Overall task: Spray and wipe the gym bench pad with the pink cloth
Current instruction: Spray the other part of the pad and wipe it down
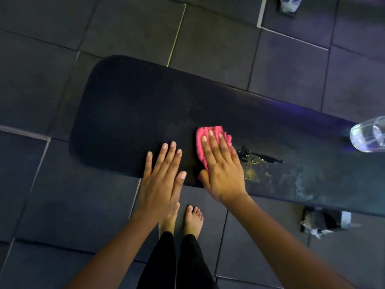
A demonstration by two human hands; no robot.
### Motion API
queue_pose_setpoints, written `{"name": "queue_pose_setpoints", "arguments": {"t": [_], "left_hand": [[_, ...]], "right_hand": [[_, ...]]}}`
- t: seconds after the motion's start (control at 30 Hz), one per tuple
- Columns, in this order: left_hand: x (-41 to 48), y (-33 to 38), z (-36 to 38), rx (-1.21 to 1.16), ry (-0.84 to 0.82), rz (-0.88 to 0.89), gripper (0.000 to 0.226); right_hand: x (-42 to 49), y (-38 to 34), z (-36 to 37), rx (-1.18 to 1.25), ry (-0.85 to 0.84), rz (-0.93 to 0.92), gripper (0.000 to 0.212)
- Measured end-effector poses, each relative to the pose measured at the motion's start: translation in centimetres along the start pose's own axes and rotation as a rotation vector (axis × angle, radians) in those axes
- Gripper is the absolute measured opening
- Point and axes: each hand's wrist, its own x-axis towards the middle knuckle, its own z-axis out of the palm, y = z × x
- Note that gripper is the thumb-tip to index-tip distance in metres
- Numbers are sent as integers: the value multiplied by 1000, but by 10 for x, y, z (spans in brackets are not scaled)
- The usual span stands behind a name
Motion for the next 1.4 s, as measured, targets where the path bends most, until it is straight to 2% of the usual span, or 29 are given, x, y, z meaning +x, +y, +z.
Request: {"name": "queue_pose_setpoints", "arguments": {"t": [0.13, 0.17, 0.23, 0.27, 0.33, 0.4, 0.43, 0.47, 0.53, 0.6, 0.67, 0.83, 1.0, 1.13, 1.23, 1.3, 1.37, 1.4], "left_hand": [[11, 18, 7, -3, -34, 56, 57], [12, 22, 8, -2, -45, 75, 57], [15, 29, 12, -3, -61, 115, 57], [16, 32, 14, -6, -64, 132, 57], [19, 39, 17, -17, -69, 159, 57], [22, 44, 19, -18, -75, 177, 57], [23, 47, 20, -12, -81, 190, 57], [25, 50, 22, -3, -92, 207, 58], [26, 56, 24, 19, -120, 238, 59], [28, 62, 29, 42, -140, 265, 60], [30, 67, 34, 50, -137, 272, 59], [28, 71, 39, 3, -62, 258, 54], [31, 72, 39, -116, -1, 247, 54], [32, 72, 35, -318, 58, 205, 57], [31, 71, 25, -491, 138, 106, 59], [30, 67, 19, -503, 207, 65, 61], [28, 60, 13, -489, 249, 32, 62], [26, 58, 11, -482, 249, 22, 62]], "right_hand": [[-26, 28, -4, 44, 59, 114, 74], [-32, 35, -5, 107, 97, 106, 69], [-46, 61, -4, 397, 198, 114, 58], [-54, 72, -9, 568, 242, 210, 57], [-72, 98, -28, 770, 404, 542, 60], [-88, 120, -49, 759, 636, 775, 45], [-99, 139, -53, 730, 732, 854, 47], [-109, 157, -55, 747, 775, 917, 50], [-121, 192, -43, 714, 671, 976, 57], [-125, 208, -19, 475, 392, 866, 67], [-124, 209, 4, 284, 273, 699, 72], [-110, 185, 9, 288, 339, 694, 78], [-85, 141, 9, 341, 381, 558, 78], [-54, 89, 8, 398, 328, 426, 78], [-34, 46, 6, 501, 334, 268, 73], [-24, 26, 3, 639, 360, 200, 68], [-18, 17, -5, 922, 374, 249, 64], [-18, 19, -10, 1138, 379, 341, 63]]}}
